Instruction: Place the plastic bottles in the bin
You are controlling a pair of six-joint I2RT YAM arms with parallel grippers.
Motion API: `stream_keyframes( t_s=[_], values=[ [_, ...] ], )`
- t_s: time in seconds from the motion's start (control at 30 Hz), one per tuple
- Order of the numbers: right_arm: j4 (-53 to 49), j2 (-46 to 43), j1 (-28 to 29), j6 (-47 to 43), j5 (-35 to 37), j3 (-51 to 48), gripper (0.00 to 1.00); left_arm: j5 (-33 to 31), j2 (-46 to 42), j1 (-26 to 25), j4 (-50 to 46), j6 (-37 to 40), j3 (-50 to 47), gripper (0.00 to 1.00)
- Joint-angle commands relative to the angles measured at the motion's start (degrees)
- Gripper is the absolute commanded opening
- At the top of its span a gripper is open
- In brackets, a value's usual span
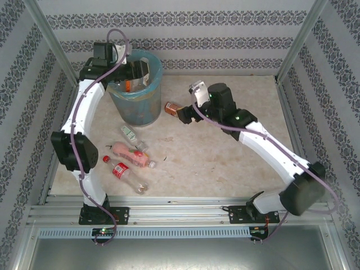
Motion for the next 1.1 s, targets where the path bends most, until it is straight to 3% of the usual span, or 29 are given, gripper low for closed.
stream_keyframes(
  t_s=[0.0, 0.13, 0.33, 0.47, 0.67, 1.07],
  values=[
    [-3.0, 7.4, -4.9, -0.4, -8.0, 4.0, 0.93, -6.2, -8.8, -0.7, 6.7, -0.3, -2.3, 0.74],
    [-4.8, 18.6, -6.8, -4.3, -9.0, 10.0, 0.88, -10.7, -17.5, -2.8, 12.3, 2.4, -12.2, 0.75],
    [-8.2, 33.8, -7.2, -9.0, -9.5, 19.7, 0.83, -9.0, -28.8, -10.6, 17.7, 12.2, -26.3, 0.77],
    [-11.2, 40.3, -7.3, -9.6, -8.2, 24.8, 0.84, -7.8, -33.2, -12.0, 18.3, 13.1, -31.0, 0.78],
    [-14.1, 45.7, -7.2, -11.1, -7.2, 27.5, 0.77, -11.7, -37.3, -12.0, 19.0, 13.8, -35.5, 0.78],
    [-20.1, 50.6, -6.6, -12.1, -7.6, 32.5, 0.44, -13.2, -40.0, -12.0, 21.9, 14.4, -38.3, 0.80]
  ],
)
